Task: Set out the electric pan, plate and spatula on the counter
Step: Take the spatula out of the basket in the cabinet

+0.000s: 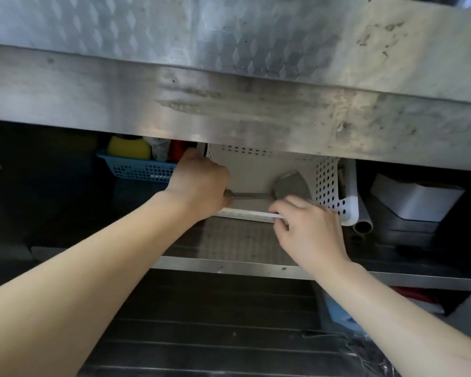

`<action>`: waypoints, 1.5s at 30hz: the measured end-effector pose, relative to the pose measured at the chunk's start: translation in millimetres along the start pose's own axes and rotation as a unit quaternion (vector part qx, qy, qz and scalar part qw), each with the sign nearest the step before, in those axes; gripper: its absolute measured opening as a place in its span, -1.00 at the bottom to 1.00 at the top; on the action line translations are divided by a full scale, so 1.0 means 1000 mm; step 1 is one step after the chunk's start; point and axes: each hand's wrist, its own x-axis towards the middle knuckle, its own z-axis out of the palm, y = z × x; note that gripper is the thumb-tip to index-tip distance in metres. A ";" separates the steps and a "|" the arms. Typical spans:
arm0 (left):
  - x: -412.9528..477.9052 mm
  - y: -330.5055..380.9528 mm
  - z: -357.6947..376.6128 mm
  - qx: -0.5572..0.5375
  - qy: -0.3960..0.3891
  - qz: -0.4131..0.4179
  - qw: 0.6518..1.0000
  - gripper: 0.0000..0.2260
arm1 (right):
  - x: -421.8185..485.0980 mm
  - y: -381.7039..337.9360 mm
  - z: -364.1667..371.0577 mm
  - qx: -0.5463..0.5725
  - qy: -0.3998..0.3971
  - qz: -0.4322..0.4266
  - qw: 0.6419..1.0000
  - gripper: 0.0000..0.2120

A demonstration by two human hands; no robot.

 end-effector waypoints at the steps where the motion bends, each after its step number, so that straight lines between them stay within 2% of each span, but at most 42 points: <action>1: -0.003 0.000 0.002 0.001 0.015 -0.003 1.000 -0.71 | 0.000 0.001 0.000 0.005 0.008 0.004 1.000 -0.90; 7: -0.013 0.005 0.000 -0.003 0.097 -0.037 0.995 -0.75 | -0.009 0.015 -0.005 0.011 0.068 0.040 0.997 -0.89; 11: -0.010 0.006 -0.005 -0.065 0.113 -0.069 0.989 -0.75 | -0.012 0.020 -0.001 0.010 0.051 0.067 0.996 -0.68; 16: -0.010 0.004 -0.005 -0.148 0.108 -0.120 0.976 -0.74 | 0.000 0.022 0.001 0.014 0.038 0.078 0.996 -0.62; 21: -0.006 -0.002 -0.001 -0.264 0.063 -0.168 0.948 -0.74 | 0.001 0.022 0.009 0.070 0.017 0.115 0.991 -0.66; 27: -0.014 -0.007 0.009 -0.382 0.011 -0.157 0.911 -0.80 | 0.013 0.023 0.012 0.216 0.016 0.278 0.936 -0.76; 31: -0.023 -0.011 0.021 -0.399 0.000 -0.166 0.902 -0.81 | 0.012 0.026 0.017 0.211 -0.068 0.289 0.932 -0.74; 33: -0.027 -0.014 0.028 -0.423 0.004 -0.183 0.887 -0.79 | 0.010 0.028 0.020 0.220 -0.063 0.307 0.924 -0.77; 37: -0.035 -0.023 0.039 -0.426 0.001 -0.195 0.884 -0.74 | 0.007 0.028 0.026 0.349 -0.083 0.357 0.862 -0.83; 41: -0.041 -0.026 0.046 -0.385 0.031 -0.197 0.901 -0.71 | 0.011 0.020 0.031 0.390 -0.105 0.366 0.838 -0.81; 42: -0.042 -0.026 0.047 -0.379 0.042 -0.198 0.903 -0.71 | 0.011 0.019 0.031 0.421 -0.101 0.388 0.814 -0.83; 43: -0.042 -0.025 0.047 -0.372 0.050 -0.197 0.906 -0.71 | 0.011 0.018 0.029 0.469 -0.097 0.416 0.773 -0.84; 44: -0.042 -0.025 0.047 -0.365 0.052 -0.194 0.909 -0.71 | 0.010 0.017 0.028 0.533 -0.093 0.441 0.716 -0.85; 45: -0.042 -0.023 0.047 -0.359 0.052 -0.189 0.912 -0.71 | 0.010 0.016 0.026 0.605 -0.091 0.459 0.644 -0.85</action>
